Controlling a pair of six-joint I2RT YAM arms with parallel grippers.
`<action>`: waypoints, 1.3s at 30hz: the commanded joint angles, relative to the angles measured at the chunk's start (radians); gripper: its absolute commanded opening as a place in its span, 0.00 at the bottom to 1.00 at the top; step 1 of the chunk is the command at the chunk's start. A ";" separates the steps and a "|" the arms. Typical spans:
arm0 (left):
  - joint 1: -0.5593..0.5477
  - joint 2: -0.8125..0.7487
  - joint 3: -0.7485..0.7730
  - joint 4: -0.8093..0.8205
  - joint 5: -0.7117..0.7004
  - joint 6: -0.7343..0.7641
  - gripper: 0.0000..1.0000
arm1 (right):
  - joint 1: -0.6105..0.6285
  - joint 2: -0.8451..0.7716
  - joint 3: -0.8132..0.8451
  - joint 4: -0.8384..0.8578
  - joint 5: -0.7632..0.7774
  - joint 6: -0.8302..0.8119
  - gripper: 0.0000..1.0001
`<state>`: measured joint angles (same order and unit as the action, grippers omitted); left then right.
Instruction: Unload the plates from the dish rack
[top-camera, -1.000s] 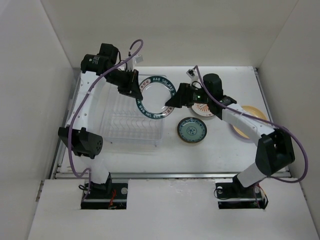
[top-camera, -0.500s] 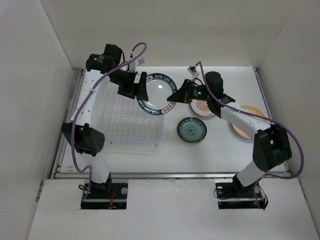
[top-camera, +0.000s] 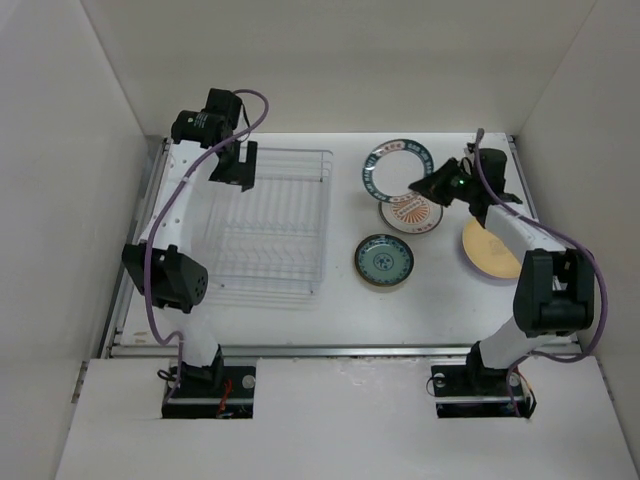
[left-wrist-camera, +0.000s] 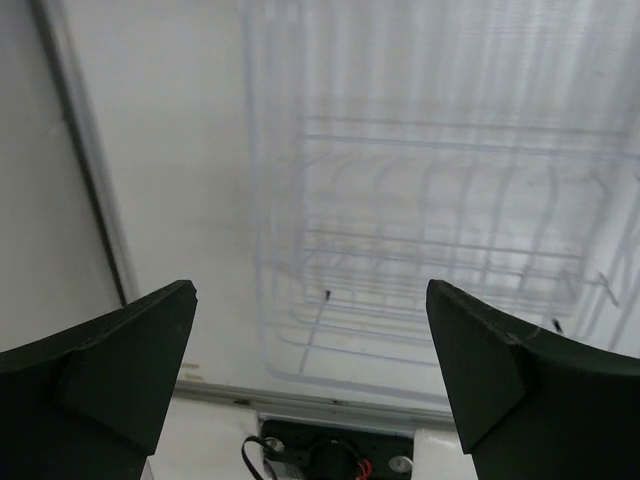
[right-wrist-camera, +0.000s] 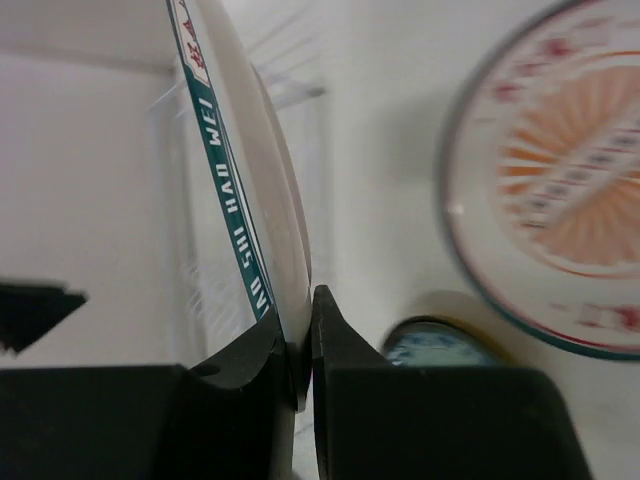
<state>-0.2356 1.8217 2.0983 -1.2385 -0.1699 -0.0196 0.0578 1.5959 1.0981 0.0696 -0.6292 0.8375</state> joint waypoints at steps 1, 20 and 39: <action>0.067 -0.013 -0.064 -0.015 -0.223 -0.062 1.00 | -0.067 -0.042 0.005 -0.239 0.202 -0.090 0.00; 0.125 -0.021 -0.152 0.007 -0.192 -0.062 1.00 | -0.138 0.164 0.085 -0.431 0.331 -0.227 0.76; 0.125 -0.108 -0.208 0.036 -0.258 -0.052 1.00 | -0.082 0.093 0.244 -0.574 0.534 -0.403 0.91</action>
<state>-0.1104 1.8248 1.8969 -1.2045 -0.3805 -0.0711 -0.0246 1.6718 1.3117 -0.4927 -0.1265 0.4564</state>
